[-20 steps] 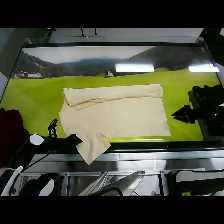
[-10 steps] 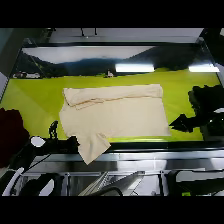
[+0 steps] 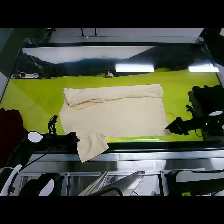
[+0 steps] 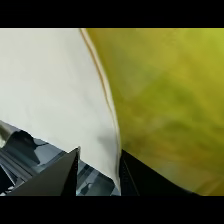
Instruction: Fold the shirts.
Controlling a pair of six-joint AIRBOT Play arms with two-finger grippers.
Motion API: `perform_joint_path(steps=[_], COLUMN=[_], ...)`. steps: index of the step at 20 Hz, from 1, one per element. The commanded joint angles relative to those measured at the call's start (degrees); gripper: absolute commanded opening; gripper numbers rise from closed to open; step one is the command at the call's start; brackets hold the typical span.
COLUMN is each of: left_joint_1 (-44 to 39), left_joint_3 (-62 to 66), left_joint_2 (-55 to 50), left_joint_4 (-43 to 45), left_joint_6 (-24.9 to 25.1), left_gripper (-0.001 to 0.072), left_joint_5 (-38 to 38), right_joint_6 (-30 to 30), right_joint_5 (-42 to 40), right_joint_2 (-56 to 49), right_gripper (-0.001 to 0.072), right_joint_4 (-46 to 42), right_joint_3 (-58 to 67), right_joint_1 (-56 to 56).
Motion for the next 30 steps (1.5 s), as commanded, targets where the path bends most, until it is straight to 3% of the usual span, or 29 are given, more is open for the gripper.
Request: perform_joint_path(steps=[1,3,7,9,13,18,20,24,27,30], left_joint_1=[0.0,0.0,0.1,1.7,9.9,14.6,15.8,15.8,15.8,15.5], left_joint_3=[0.5,0.5,0.8,2.7,5.3,7.3,11.4,24.9,34.7,42.0], left_joint_2=[0.0,0.0,0.0,0.0,0.0,6.7,10.9,8.7,-0.6,-11.9], left_joint_4=[0.1,0.1,0.1,0.6,0.6,0.5,0.3,-0.1,-0.1,-0.1], left_joint_6=[0.1,0.1,1.1,2.1,2.1,3.5,3.5,3.5,6.4,8.2], left_gripper=[0.0013,0.0013,0.0013,0.0012,0.0012,0.0012,0.0011,0.0011,0.0012,0.0012], left_joint_5=[-0.4,-0.5,-0.6,-3.5,-14.0,-15.3,-12.9,-12.9,-12.5,-11.4], right_joint_6=[-1.3,-1.4,-1.3,-0.7,10.4,15.0,13.4,-0.2,-5.1,-8.8], right_joint_5=[-2.5,-3.4,-2.6,-1.9,0.7,-1.4,-1.3,-2.2,-9.6,-11.3], right_joint_2=[-0.1,-0.1,0.0,0.5,3.9,11.7,14.3,16.1,12.8,5.8], right_gripper=[0.0318,0.0310,0.0014,0.0016,0.0016,0.0016,0.0016,0.0017,0.0017,0.0017], right_joint_4=[1.7,3.0,3.0,2.6,-10.7,-8.9,-2.8,26.2,33.7,39.7], right_joint_3=[-0.6,-0.5,-0.5,-0.5,-0.8,-0.8,-0.7,2.3,7.7,10.5], right_joint_1=[3.2,4.5,4.4,4.3,3.4,3.0,3.1,3.1,3.1,3.3])
